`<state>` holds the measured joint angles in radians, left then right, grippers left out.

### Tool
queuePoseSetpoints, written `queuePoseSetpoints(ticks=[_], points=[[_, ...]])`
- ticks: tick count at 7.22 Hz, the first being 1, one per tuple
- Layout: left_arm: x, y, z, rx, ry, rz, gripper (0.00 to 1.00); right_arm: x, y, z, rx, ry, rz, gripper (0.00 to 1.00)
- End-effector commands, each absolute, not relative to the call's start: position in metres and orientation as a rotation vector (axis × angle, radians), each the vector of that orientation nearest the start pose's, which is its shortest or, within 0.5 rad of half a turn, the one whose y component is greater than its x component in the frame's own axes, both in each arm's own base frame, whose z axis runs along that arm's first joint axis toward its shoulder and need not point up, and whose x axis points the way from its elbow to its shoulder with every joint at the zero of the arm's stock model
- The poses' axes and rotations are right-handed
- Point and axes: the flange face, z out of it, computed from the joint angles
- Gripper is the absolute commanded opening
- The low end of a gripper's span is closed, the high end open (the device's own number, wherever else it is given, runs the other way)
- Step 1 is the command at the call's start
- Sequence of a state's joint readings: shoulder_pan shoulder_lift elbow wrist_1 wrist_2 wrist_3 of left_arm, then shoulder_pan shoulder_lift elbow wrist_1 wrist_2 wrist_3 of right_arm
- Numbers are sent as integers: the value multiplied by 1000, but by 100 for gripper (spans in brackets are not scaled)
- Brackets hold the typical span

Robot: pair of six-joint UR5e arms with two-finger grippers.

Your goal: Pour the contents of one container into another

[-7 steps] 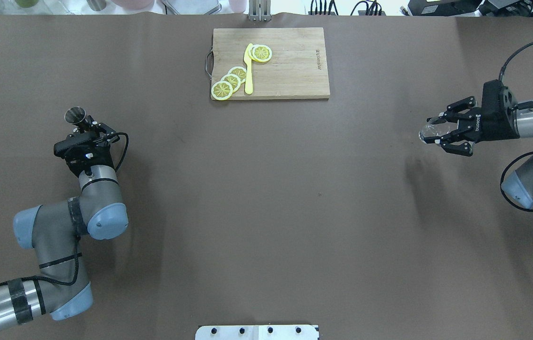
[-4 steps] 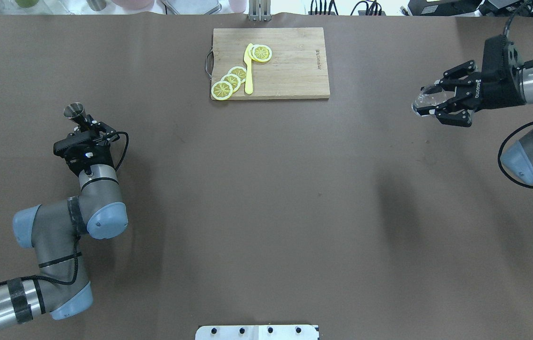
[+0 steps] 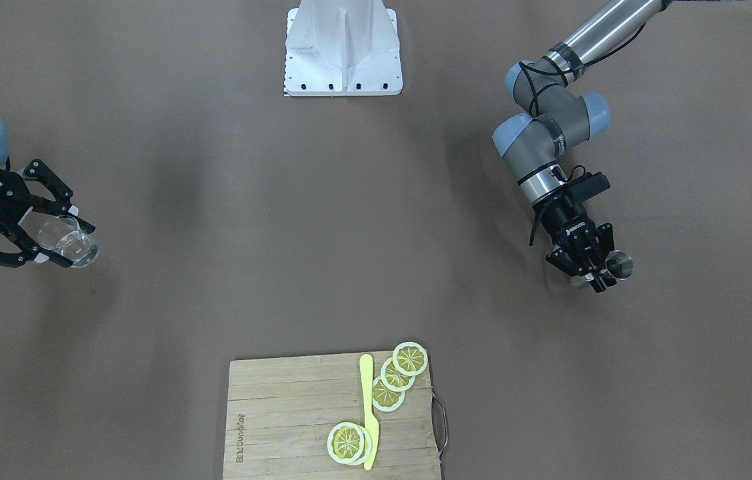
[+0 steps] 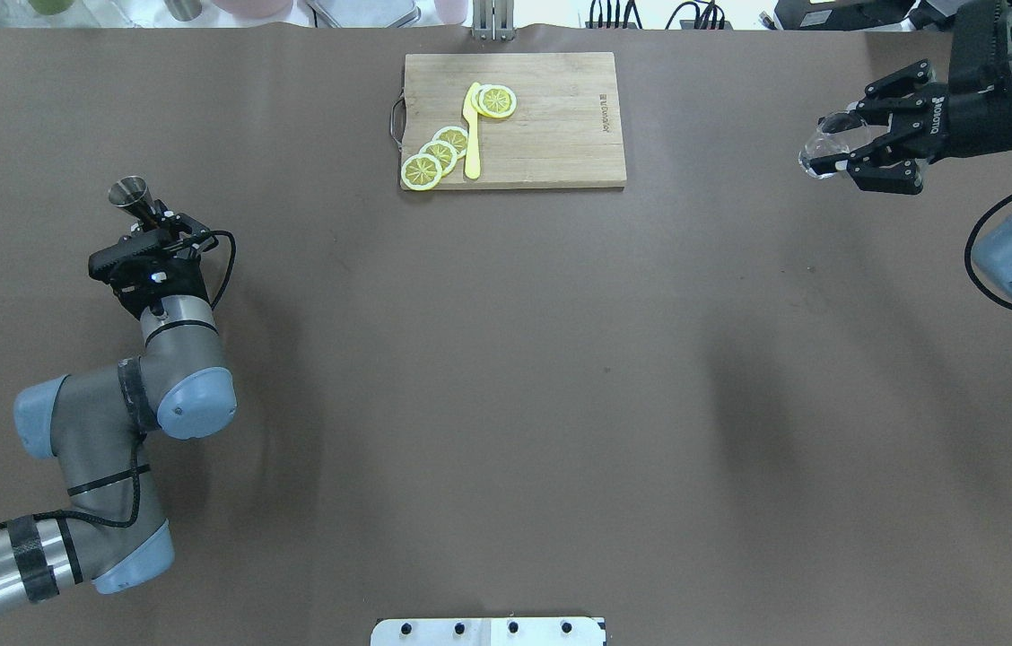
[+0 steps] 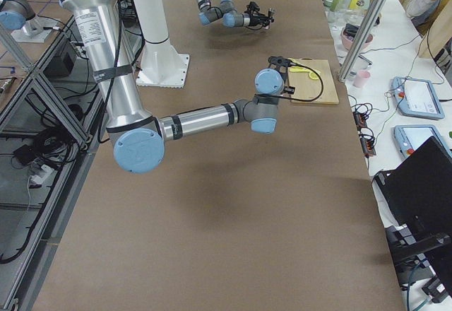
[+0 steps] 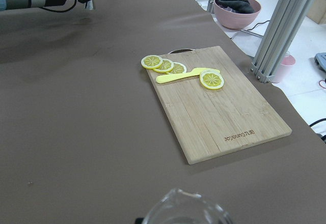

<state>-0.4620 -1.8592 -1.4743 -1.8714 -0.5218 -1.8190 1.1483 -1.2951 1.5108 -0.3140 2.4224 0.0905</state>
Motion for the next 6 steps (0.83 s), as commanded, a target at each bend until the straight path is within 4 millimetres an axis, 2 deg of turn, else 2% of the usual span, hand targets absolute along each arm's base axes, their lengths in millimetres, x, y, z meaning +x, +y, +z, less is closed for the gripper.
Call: queuePoseSetpoints(ticks=[1, 3, 5, 6], points=[[452, -472, 482, 1098, 364, -897, 2, -178, -548, 395, 1165, -1047, -860, 0], [441, -477, 481, 1100, 357, -910, 0, -178, -551, 388, 1170, -1048, -860, 0], [443, -476, 479, 1027, 372, -880, 0, -176, -551, 386, 1174, -1048, -860, 0], [445, -475, 471, 998, 355, -749, 0, -175, -548, 377, 1202, -1053, -876, 0]])
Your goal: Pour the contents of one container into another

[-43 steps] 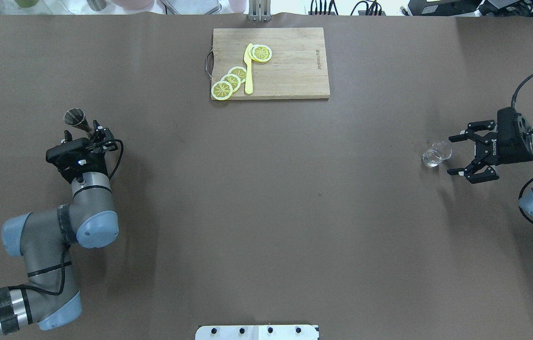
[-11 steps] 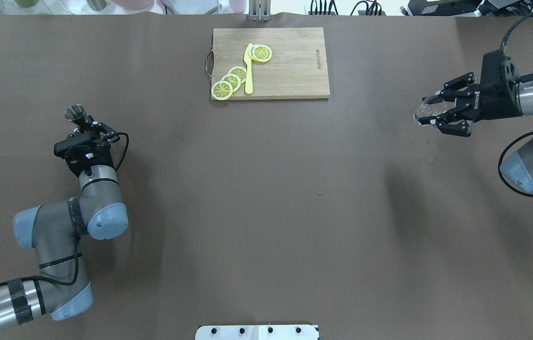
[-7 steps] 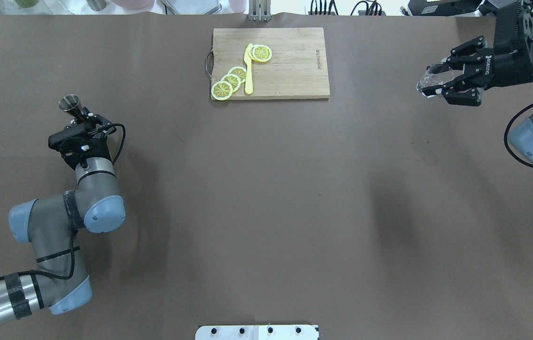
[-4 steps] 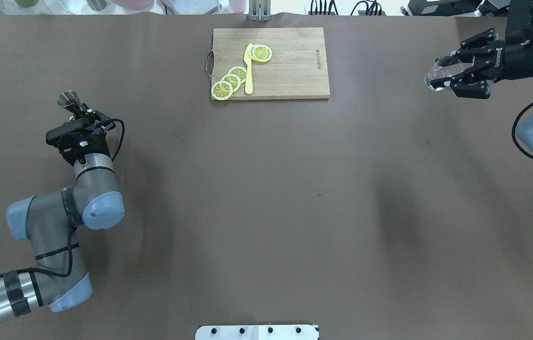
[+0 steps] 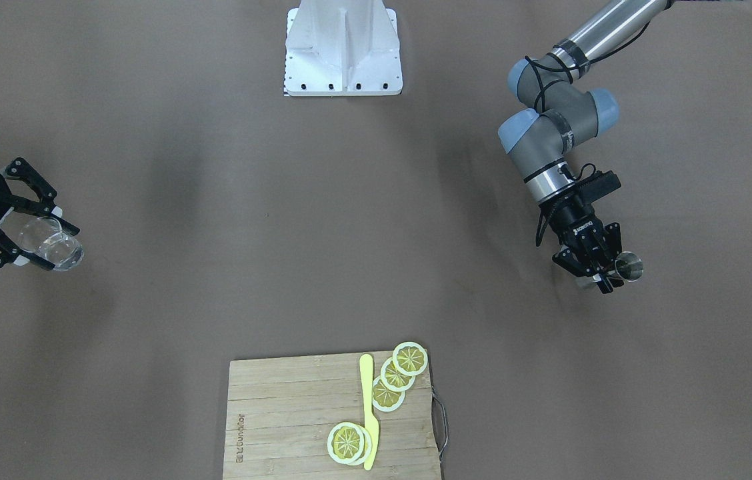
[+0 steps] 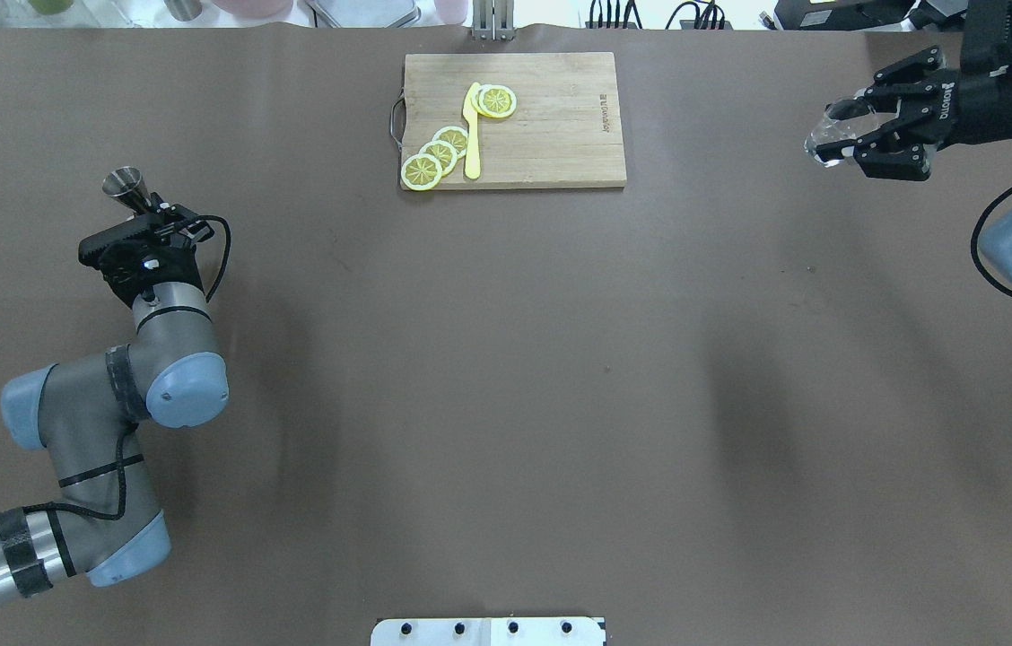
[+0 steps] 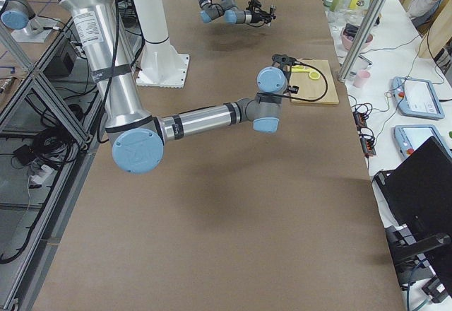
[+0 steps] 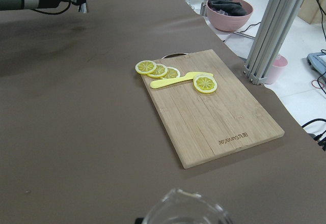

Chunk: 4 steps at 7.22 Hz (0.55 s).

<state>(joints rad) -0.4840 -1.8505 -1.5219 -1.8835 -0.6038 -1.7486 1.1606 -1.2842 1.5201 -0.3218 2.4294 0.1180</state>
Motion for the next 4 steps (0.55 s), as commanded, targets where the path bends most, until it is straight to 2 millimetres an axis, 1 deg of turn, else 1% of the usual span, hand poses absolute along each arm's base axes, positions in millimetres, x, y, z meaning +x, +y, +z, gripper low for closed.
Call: queuePoseSetpoints(ticks=[1, 2, 3, 4], points=[[445, -472, 450, 1010, 442, -647, 0, -175, -547, 370, 1204, -1054, -878, 0], [445, -472, 437, 1029, 505, -620, 0, -179, -545, 370, 1204, -1059, -885, 0], [445, -473, 432, 1045, 488, -591, 0, -181, -543, 361, 1192, -1088, -899, 0], [444, -472, 420, 1066, 489, -564, 0, -180, -531, 363, 1150, -1153, -966, 0]])
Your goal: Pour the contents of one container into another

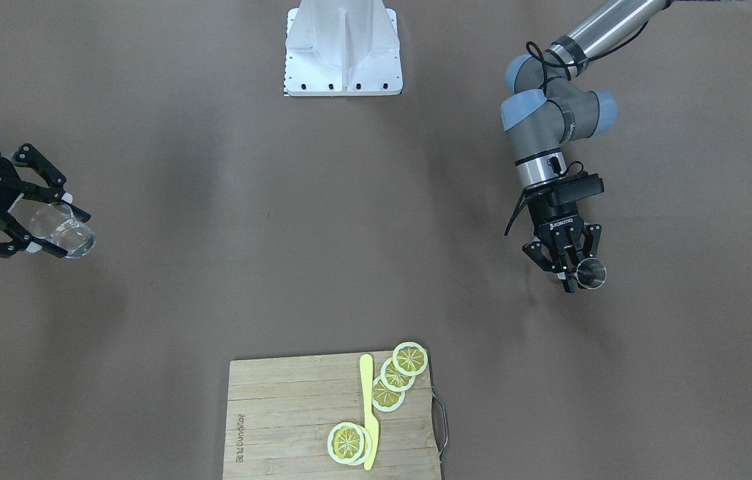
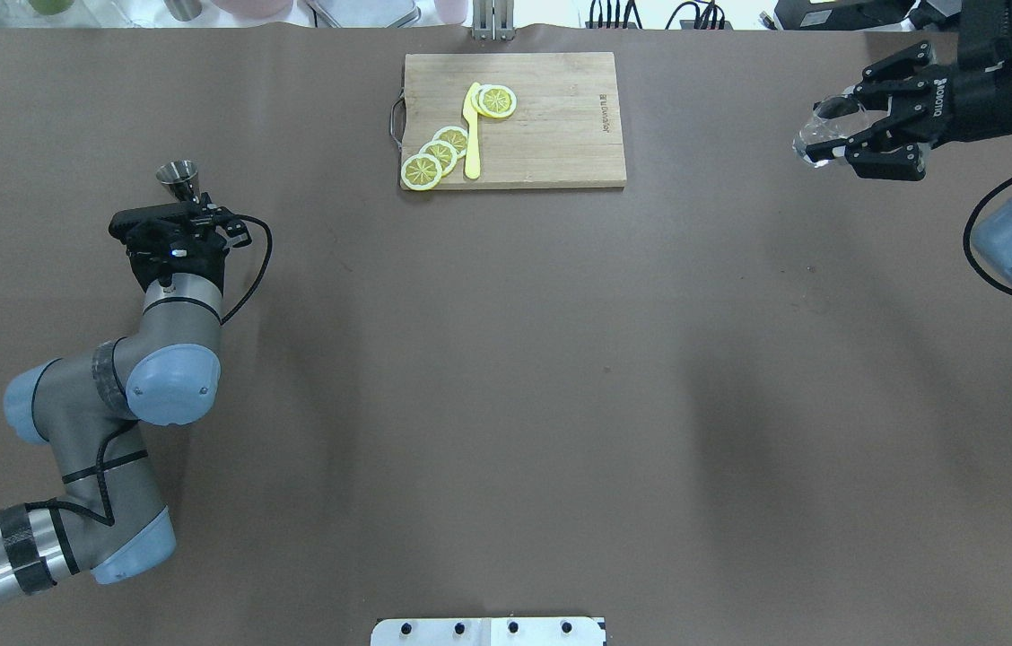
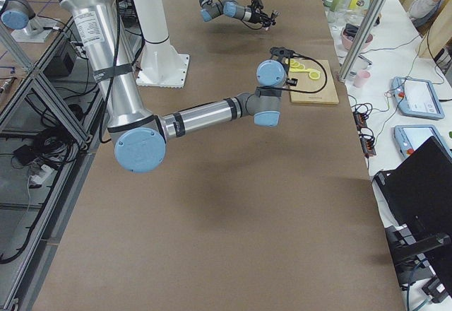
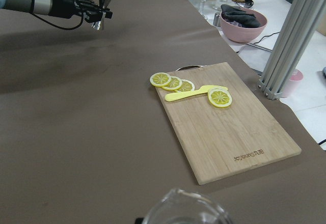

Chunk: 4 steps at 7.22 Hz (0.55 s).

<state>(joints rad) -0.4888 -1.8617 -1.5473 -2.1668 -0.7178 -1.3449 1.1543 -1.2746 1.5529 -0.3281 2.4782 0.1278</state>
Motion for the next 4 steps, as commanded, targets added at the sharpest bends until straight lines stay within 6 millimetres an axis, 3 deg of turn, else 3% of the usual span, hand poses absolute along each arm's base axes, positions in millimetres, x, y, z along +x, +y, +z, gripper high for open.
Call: queuePoseSetpoints(ticks=[1, 4], points=[[448, -475, 401, 1079, 537, -582, 0, -182, -533, 359, 1145, -1166, -982, 0], [470, -471, 328, 1180, 641, -483, 0, -185, -530, 363, 1177, -1150, -1012, 0]])
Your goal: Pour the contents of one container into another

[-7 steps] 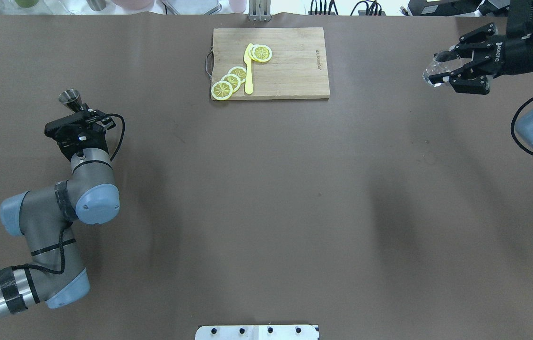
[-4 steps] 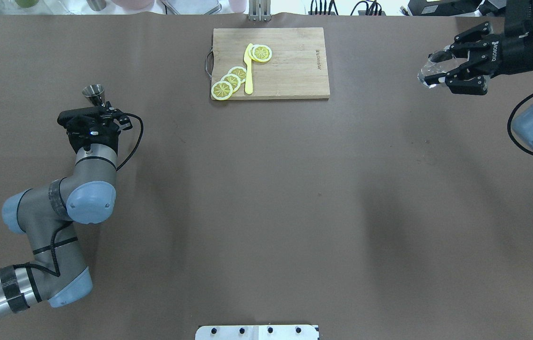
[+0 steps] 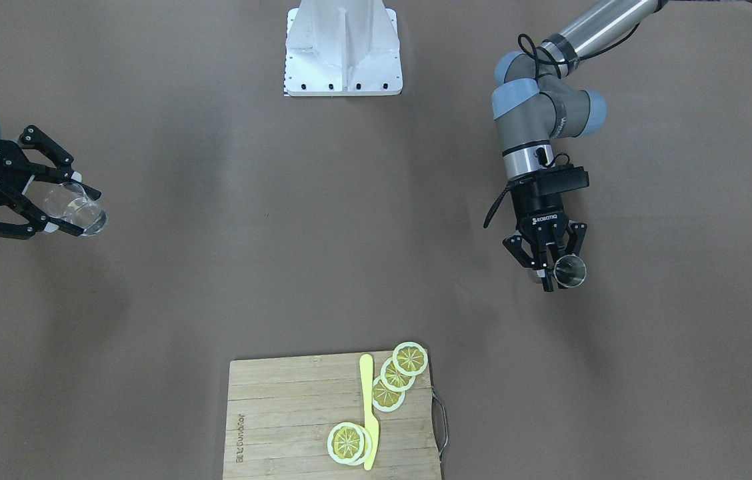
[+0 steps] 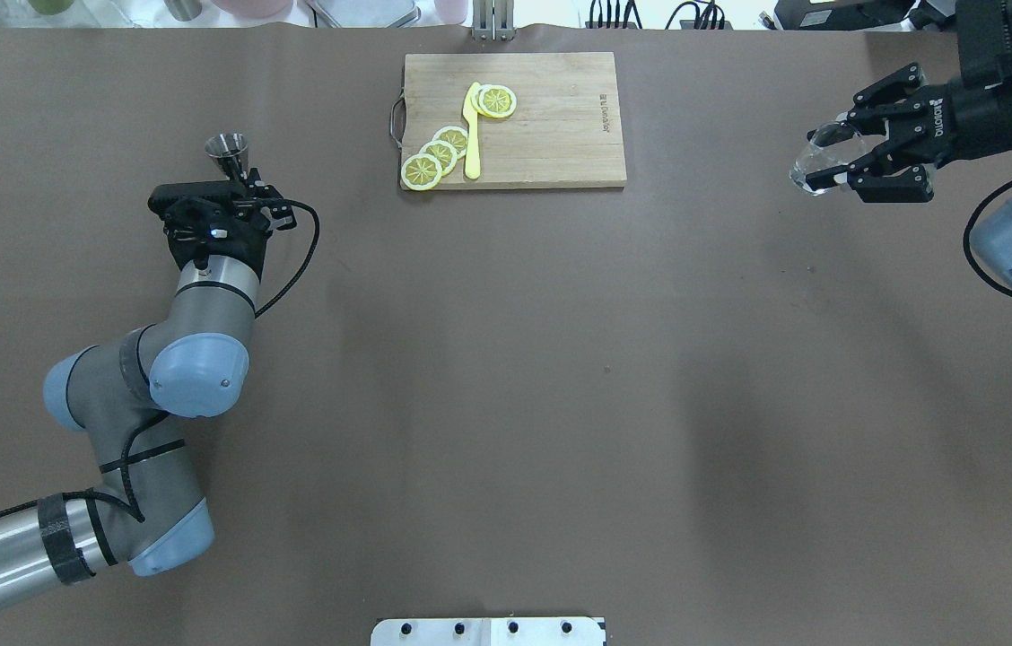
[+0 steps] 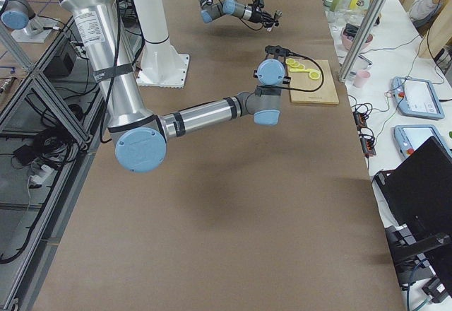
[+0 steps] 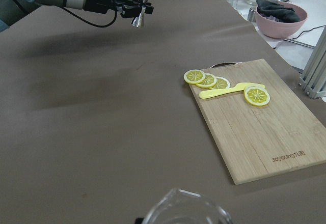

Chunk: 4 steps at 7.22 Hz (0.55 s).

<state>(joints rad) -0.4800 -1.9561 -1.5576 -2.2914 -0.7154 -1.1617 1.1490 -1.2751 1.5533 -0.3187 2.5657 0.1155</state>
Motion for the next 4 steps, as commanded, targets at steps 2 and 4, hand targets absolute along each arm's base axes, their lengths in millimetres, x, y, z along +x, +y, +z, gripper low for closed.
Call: queuePoseSetpoints(ticks=[2, 4], points=[[516, -443, 302, 1262, 714, -329, 0, -188, -527, 356, 1218, -1135, -1073, 0], [552, -410, 266, 1259, 811, -252, 0, -183, -525, 352, 1209, -1140, -1065, 0]])
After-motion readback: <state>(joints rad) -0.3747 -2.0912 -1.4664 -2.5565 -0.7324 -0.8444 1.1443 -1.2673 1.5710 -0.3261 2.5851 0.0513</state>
